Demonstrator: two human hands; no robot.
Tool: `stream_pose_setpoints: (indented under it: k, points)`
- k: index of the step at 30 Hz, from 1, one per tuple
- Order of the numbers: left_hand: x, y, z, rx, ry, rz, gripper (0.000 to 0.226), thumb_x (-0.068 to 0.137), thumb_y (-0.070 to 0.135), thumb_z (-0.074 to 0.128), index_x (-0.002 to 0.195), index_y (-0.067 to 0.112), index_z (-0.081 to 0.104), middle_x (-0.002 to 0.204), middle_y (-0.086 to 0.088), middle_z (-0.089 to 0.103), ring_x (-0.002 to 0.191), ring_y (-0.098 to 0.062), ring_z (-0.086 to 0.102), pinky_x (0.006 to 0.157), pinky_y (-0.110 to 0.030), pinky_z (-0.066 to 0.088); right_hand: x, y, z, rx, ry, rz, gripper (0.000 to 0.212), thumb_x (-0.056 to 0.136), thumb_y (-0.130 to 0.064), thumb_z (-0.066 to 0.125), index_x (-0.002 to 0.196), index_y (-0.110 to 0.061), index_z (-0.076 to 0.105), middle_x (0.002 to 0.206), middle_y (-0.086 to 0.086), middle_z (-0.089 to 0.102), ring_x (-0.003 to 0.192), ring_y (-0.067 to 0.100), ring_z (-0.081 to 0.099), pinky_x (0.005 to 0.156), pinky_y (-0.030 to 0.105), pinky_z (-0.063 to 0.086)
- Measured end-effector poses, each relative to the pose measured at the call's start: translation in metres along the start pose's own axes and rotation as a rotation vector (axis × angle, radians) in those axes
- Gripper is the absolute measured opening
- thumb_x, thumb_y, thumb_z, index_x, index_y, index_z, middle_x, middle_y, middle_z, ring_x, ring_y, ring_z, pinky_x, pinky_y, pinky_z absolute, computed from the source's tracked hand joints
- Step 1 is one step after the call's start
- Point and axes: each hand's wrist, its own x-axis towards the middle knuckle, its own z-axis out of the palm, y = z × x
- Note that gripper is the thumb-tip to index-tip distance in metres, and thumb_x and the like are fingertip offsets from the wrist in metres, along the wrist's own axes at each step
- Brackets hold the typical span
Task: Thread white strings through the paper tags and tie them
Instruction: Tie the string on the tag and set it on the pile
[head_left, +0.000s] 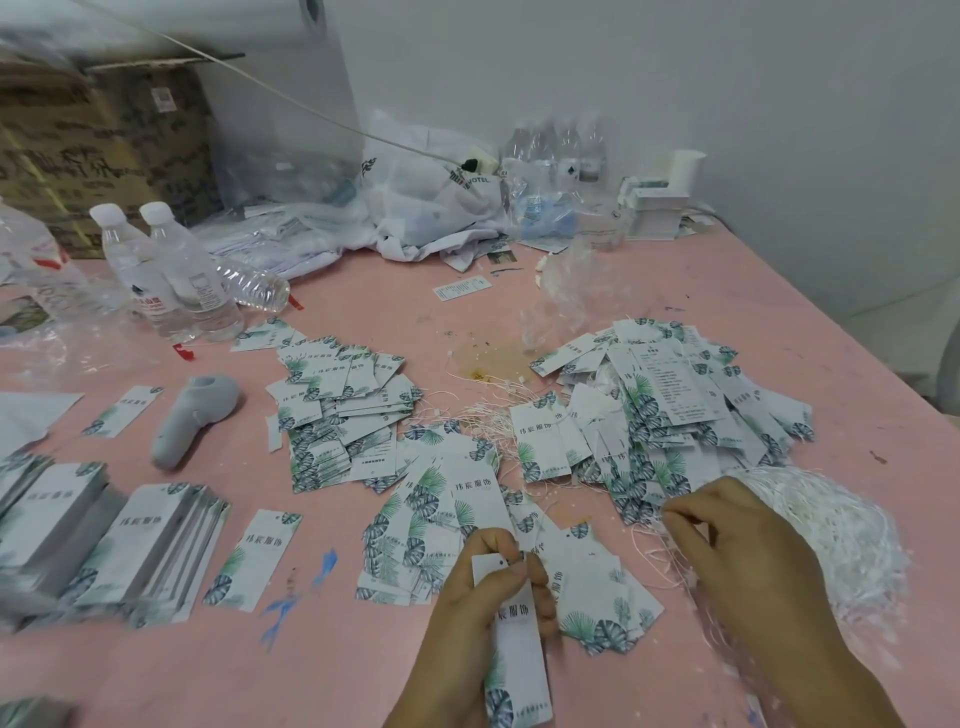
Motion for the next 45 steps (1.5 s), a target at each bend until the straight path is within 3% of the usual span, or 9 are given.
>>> stream_pose_setpoints:
  k: [4,13,16,21,24,30,35,40,45]
  points:
    - [0.0,0.001,0.001,0.025,-0.01,-0.03,0.023,0.069,0.001,0.067,0.085,0.005,0.05,0.078,-0.021,0.057,0.055,-0.027,0.055,0.048,-0.032,0.049,0.0,0.0,-0.002,0.16,0.057,-0.018,0.015,0.09,-0.021,0.066,0.087,-0.036,0.067,0.082,-0.021,0.062,0.08,0.004,0.058,0.06,0.028,0.047]
    - [0.001,0.001,0.002,0.093,-0.068,-0.018,0.029,0.057,0.01,0.079,0.077,0.006,0.058,0.076,-0.022,0.059,0.054,-0.028,0.057,0.048,-0.032,0.051,0.002,-0.002,-0.006,0.587,0.076,0.076,0.019,0.09,-0.019,0.065,0.084,-0.037,0.069,0.075,-0.01,0.069,0.059,0.002,0.059,0.051,0.008,0.047]
    - [0.001,0.0,0.0,0.097,-0.073,-0.018,0.03,0.059,0.01,0.079,0.078,0.006,0.057,0.077,-0.022,0.059,0.057,-0.029,0.057,0.05,-0.032,0.05,0.005,0.004,-0.01,0.601,0.069,0.088,0.028,0.094,-0.013,0.06,0.084,-0.037,0.072,0.075,-0.007,0.072,0.057,0.007,0.06,0.052,0.014,0.05]
    - [0.002,-0.001,-0.002,0.093,-0.091,-0.013,0.024,0.061,0.011,0.079,0.075,0.009,0.061,0.077,-0.02,0.059,0.058,-0.029,0.057,0.053,-0.033,0.05,0.005,-0.002,-0.014,0.504,0.176,0.037,0.017,0.089,-0.026,0.062,0.09,-0.042,0.068,0.092,-0.022,0.068,0.081,-0.003,0.062,0.066,0.001,0.044]
    - [0.003,-0.003,-0.004,0.097,-0.093,-0.01,0.023,0.063,0.011,0.08,0.076,0.01,0.061,0.078,-0.02,0.06,0.06,-0.029,0.057,0.054,-0.033,0.05,0.007,-0.001,-0.013,0.619,0.174,0.1,0.022,0.09,-0.02,0.064,0.083,-0.04,0.071,0.079,-0.014,0.069,0.06,0.001,0.059,0.054,0.004,0.044]
    - [0.003,-0.006,-0.006,0.259,-0.055,0.034,0.02,0.067,0.021,0.079,0.084,0.015,0.071,0.074,-0.019,0.065,0.061,-0.029,0.061,0.061,-0.035,0.053,0.0,-0.015,0.0,0.852,-0.066,0.16,0.026,0.092,-0.009,0.06,0.081,-0.027,0.074,0.063,0.005,0.066,0.047,0.008,0.049,0.041,0.016,0.041]
    - [-0.001,-0.01,-0.005,0.379,-0.026,0.098,0.034,0.071,0.036,0.08,0.102,0.025,0.074,0.076,-0.015,0.07,0.067,-0.028,0.067,0.069,-0.039,0.056,-0.011,-0.031,0.013,0.787,-0.277,0.027,0.013,0.079,-0.037,0.062,0.082,-0.029,0.072,0.06,0.002,0.062,0.047,0.005,0.046,0.046,0.015,0.037]
    - [-0.003,-0.011,0.0,0.46,-0.021,0.111,0.02,0.076,0.036,0.076,0.092,0.026,0.074,0.072,-0.016,0.071,0.064,-0.027,0.068,0.064,-0.034,0.057,-0.019,-0.036,0.023,0.687,-0.366,-0.061,0.017,0.09,-0.018,0.065,0.082,-0.033,0.07,0.062,-0.002,0.063,0.056,0.008,0.054,0.055,0.021,0.045]
    - [-0.005,-0.01,0.003,0.419,-0.041,0.095,0.003,0.08,0.021,0.072,0.078,0.019,0.07,0.068,-0.02,0.066,0.059,-0.027,0.064,0.061,-0.033,0.056,-0.02,-0.039,0.024,0.67,-0.419,-0.074,0.022,0.091,-0.013,0.065,0.083,-0.032,0.071,0.064,-0.002,0.065,0.055,0.001,0.055,0.055,0.014,0.044]
